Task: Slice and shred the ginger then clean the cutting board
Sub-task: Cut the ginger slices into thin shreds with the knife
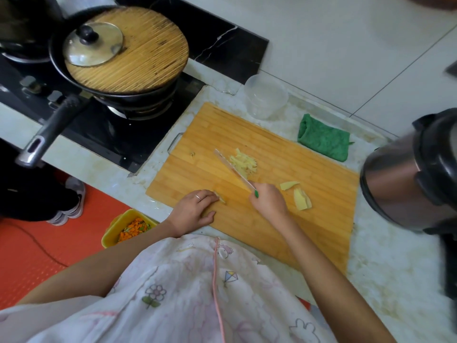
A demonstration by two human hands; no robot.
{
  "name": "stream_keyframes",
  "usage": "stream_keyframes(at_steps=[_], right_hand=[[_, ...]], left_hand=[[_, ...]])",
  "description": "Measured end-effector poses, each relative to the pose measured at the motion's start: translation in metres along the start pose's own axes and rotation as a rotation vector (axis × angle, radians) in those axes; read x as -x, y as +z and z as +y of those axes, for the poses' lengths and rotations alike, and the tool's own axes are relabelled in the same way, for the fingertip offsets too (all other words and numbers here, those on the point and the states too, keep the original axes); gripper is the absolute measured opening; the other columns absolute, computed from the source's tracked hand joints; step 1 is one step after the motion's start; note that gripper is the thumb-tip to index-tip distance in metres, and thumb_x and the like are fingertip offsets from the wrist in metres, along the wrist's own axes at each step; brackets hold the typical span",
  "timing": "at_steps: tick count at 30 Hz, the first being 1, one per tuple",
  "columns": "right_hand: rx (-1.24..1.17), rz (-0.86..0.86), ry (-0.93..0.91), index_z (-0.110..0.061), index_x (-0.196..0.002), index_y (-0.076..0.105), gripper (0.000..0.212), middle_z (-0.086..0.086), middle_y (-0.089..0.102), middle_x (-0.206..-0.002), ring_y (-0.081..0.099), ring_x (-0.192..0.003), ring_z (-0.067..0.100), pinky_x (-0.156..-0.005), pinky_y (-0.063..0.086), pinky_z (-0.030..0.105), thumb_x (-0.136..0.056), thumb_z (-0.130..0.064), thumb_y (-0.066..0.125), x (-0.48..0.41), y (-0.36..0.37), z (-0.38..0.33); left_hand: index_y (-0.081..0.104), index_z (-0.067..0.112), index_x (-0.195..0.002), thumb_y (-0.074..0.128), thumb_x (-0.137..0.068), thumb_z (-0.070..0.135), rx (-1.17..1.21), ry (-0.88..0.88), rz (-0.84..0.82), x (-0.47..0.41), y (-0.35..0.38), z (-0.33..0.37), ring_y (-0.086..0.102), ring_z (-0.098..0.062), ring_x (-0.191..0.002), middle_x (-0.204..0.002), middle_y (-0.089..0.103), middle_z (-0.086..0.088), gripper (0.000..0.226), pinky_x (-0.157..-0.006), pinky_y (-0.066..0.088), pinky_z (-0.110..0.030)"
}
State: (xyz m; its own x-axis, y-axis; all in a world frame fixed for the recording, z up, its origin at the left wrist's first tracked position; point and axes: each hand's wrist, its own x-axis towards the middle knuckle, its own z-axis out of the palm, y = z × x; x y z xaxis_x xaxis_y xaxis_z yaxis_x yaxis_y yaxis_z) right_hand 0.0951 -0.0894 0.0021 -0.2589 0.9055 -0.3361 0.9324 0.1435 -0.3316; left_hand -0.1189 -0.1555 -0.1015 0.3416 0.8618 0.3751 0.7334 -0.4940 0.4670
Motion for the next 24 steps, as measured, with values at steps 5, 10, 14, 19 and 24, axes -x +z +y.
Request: stream_keyframes(at_steps=[5,10,14,19,24], right_hand=[[-0.039,-0.133,-0.116,-0.025,-0.087,0.068,0.021,0.004,0.06,-0.063,0.06,-0.062,0.028,-0.049,0.036,0.033,-0.084,-0.011,0.053,-0.008,-0.011,0.008],[-0.096,-0.171,-0.159,-0.03,-0.067,0.052,0.027,-0.004,0.045,-0.052,0.041,-0.048,0.017,-0.048,0.025,0.031,-0.084,-0.01,0.054,0.008,0.001,0.008],[-0.119,-0.043,-0.043,-0.029,-0.061,0.048,0.031,-0.004,0.04,-0.052,0.041,-0.05,0.018,-0.045,0.022,0.031,-0.085,-0.011,0.052,0.003,-0.007,0.014],[0.157,0.134,-0.18,-0.029,-0.132,0.055,0.044,0.002,0.062,-0.063,0.049,-0.047,0.016,-0.042,0.035,0.026,-0.089,-0.018,0.052,0.009,-0.023,0.022],[0.364,0.359,-0.37,-0.013,-0.105,0.065,0.046,0.005,0.069,-0.076,0.065,-0.064,0.024,-0.055,0.047,0.028,-0.062,-0.013,0.081,0.024,-0.028,0.038]], left_hand=[[0.065,0.009,-0.11,0.055,-0.088,0.03,-0.005,0.01,-0.002,-0.002,-0.003,-0.002,0.06,-0.02,-0.094,-0.109,0.064,-0.006,0.032,-0.078,0.051,-0.031],[0.067,0.009,-0.108,0.053,-0.092,0.025,-0.01,0.018,-0.017,-0.006,-0.003,-0.005,0.061,-0.021,-0.092,-0.11,0.062,-0.005,0.026,-0.077,0.051,-0.03],[0.065,0.01,-0.109,0.055,-0.092,0.022,0.041,-0.005,-0.027,-0.007,-0.006,-0.005,0.061,-0.021,-0.09,-0.114,0.058,-0.005,0.024,-0.076,0.05,-0.029],[0.057,0.018,-0.108,0.056,-0.089,0.033,0.074,-0.104,0.03,-0.011,-0.014,-0.001,0.056,-0.02,-0.098,-0.113,0.055,-0.001,0.024,-0.084,0.045,-0.029],[0.053,0.015,-0.091,0.051,-0.089,0.025,0.345,-0.571,0.429,-0.055,-0.04,0.011,0.046,-0.011,-0.095,-0.102,0.049,0.0,0.011,-0.084,0.038,-0.025]])
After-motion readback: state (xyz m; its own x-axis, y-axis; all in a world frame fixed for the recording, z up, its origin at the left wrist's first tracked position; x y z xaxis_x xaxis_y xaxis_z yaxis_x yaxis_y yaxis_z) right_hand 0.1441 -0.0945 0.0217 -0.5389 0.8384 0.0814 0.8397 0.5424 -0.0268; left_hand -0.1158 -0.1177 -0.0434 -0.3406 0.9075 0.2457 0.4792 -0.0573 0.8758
